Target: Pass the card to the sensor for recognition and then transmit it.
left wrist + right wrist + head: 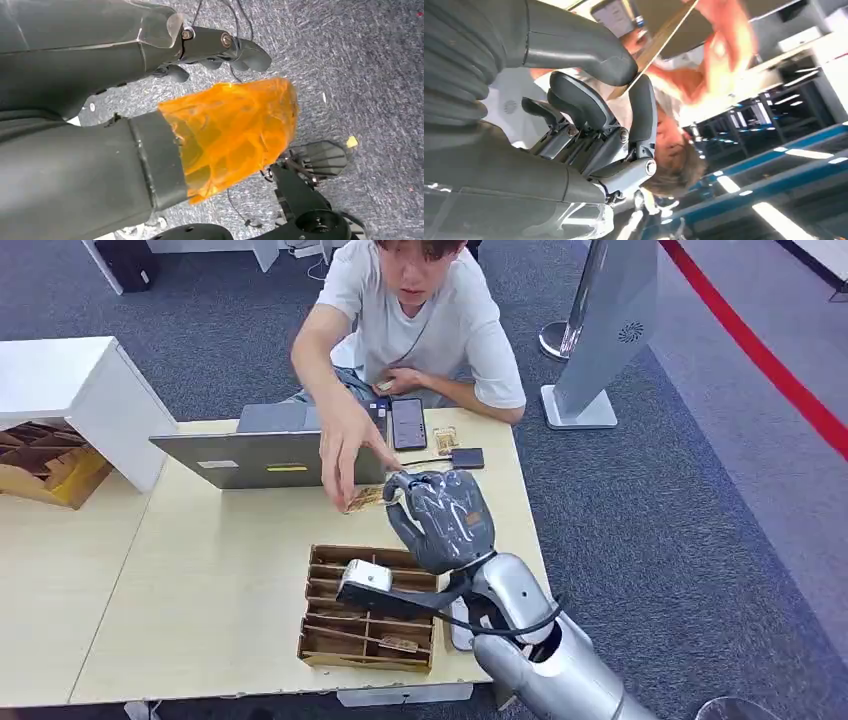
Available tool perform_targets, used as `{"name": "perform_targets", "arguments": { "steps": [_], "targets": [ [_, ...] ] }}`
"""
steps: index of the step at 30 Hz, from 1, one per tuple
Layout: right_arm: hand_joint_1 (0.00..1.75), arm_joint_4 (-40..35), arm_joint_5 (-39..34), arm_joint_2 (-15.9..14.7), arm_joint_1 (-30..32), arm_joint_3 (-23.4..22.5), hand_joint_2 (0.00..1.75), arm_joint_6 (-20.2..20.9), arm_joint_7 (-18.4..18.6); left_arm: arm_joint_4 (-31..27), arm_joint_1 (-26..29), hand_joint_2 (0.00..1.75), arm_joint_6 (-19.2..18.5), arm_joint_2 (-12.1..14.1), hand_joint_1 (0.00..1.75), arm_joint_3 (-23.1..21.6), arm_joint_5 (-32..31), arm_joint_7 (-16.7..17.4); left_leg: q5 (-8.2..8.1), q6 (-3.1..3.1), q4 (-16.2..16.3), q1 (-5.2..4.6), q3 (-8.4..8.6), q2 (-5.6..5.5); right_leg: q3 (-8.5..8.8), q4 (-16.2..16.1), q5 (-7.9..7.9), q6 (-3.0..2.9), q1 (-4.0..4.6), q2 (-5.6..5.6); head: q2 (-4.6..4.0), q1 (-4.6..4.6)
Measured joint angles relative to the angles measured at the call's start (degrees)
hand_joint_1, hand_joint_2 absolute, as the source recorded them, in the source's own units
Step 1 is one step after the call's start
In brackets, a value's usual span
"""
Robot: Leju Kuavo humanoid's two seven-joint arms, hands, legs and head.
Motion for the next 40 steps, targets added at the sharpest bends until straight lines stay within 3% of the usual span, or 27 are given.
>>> {"name": "perform_targets", "arguments": {
  "steps": [7,8,9,19,20,28,37,40],
  "targets": [
    [1.69,3.0,1.6,1.9,-1.5,-1.0,1.75,-0.1,2.2,0.0,-0.3,0.00,0.4,-0.2,0.00,0.0,-0.5,0.6,0.01,-0.01,0.0,0.00,0.00,0.00,0.00,0.0,0.00,0.00,0.00,0.00,0.00,0.00],
    [0.37,3.3,1.6,2.1,-1.6,-1.2,1.75,-0.1,2.3,0.0,-0.3,0.00,0.4,-0.2,0.00,0.0,-0.5,0.6,0.01,-0.01,0.0,0.00,0.00,0.00,0.00,0.0,0.00,0.00,0.00,0.00,0.00,0.00],
    [0.00,3.6,1.4,2.3,-1.7,-1.3,1.75,-0.1,2.3,0.0,-0.3,0.00,0.4,-0.3,0.00,0.0,-0.5,0.7,0.01,-0.01,0.0,0.00,0.00,0.00,0.00,0.0,0.00,0.00,0.00,0.00,0.00,-0.02],
    [0.00,3.1,-3.6,3.5,-1.2,-1.8,1.75,-0.4,-0.3,0.0,-0.4,0.00,0.5,-0.5,0.00,0.0,-0.4,0.8,0.00,-0.01,0.0,0.00,0.01,0.00,-0.02,0.0,0.00,0.00,0.00,0.00,0.00,0.00],
    [0.00,2.8,-3.9,3.5,-1.0,-1.8,0.00,-0.6,-0.7,0.0,-0.4,0.00,0.5,-0.5,0.00,0.0,-0.4,0.9,0.00,-0.01,0.0,0.00,0.01,0.00,-0.02,0.0,0.00,0.00,0.00,0.00,0.00,0.00],
    [0.00,-0.2,-9.7,3.4,1.3,-3.2,0.00,-2.2,-4.8,0.0,-0.4,0.00,0.5,-0.5,0.00,0.0,0.2,0.9,0.00,-0.01,0.0,0.00,0.01,0.00,-0.03,0.0,0.00,0.00,0.00,0.01,0.00,0.00],
    [0.00,-2.3,-10.3,3.0,2.7,-4.1,0.00,-2.2,-5.5,0.0,-0.5,0.00,0.5,-0.5,0.00,0.0,0.2,1.0,0.00,-0.01,0.0,0.00,0.01,0.01,-0.04,0.0,0.00,0.00,0.00,0.02,0.00,0.00],
    [0.00,-2.9,-13.6,2.9,3.2,-4.3,0.00,-2.1,-7.0,0.0,-0.6,0.00,0.5,-0.5,0.00,0.0,0.5,1.1,0.00,-0.01,0.0,0.00,0.01,0.02,-0.05,0.0,0.00,0.00,0.00,0.02,0.00,0.00]
  ]
}}
